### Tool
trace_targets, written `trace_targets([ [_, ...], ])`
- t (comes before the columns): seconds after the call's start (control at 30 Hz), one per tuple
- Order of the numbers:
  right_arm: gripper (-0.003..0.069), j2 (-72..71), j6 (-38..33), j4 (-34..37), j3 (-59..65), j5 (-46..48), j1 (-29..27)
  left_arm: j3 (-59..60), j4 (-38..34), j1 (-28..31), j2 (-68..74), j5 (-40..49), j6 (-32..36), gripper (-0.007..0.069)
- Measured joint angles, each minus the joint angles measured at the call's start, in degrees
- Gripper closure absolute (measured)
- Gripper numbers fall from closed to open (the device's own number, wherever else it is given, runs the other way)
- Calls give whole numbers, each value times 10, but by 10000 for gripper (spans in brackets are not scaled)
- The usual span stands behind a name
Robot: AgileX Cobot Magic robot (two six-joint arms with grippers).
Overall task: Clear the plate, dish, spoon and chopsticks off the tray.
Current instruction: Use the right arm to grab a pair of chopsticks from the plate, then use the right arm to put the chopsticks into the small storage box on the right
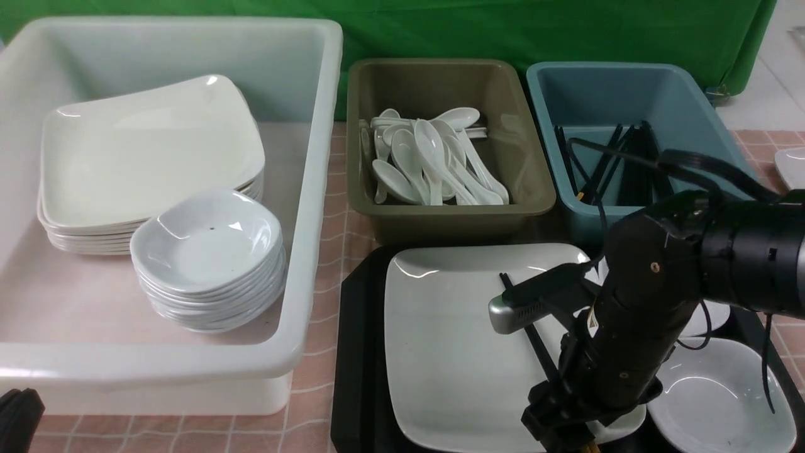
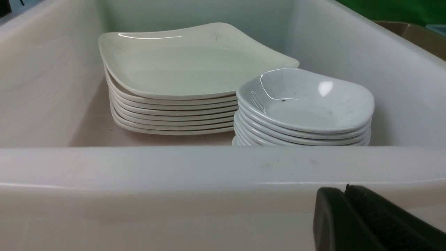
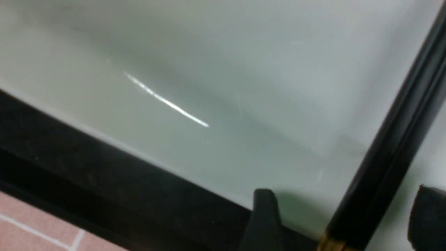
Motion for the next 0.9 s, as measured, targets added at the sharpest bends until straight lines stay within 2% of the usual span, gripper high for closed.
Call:
trace_targets([
  [0.03, 108, 1, 0, 0, 0, 0, 0, 0, 0, 0, 0, 0, 0, 603],
  [0.1, 195, 1, 0, 4, 0, -1, 0, 0, 0, 0, 0, 0, 0, 603],
  [0.13, 215, 1, 0, 4, 0, -1, 0, 0, 0, 0, 0, 0, 0, 603],
  [0.2, 364, 1, 0, 4, -1, -1, 0, 0, 0, 0, 0, 0, 0, 603],
  [0.27, 468, 1, 0, 7, -2, 6, 0, 0, 0, 0, 0, 0, 0, 603],
  [0.4, 477, 1, -8, 4, -11, 33, 0, 0, 0, 0, 0, 0, 0, 603],
  [0.57, 477, -10, -24, -1, -51, 116, 0, 0, 0, 0, 0, 0, 0, 603],
  [0.7, 477, -72, -37, -2, -100, 177, 0, 0, 0, 0, 0, 0, 0, 603],
  [0.77, 477, -95, -38, -9, -114, 180, 0, 0, 0, 0, 0, 0, 0, 603],
  [0.9, 477, -172, -20, -84, -166, 138, -4, 0, 0, 0, 0, 0, 0, 603],
])
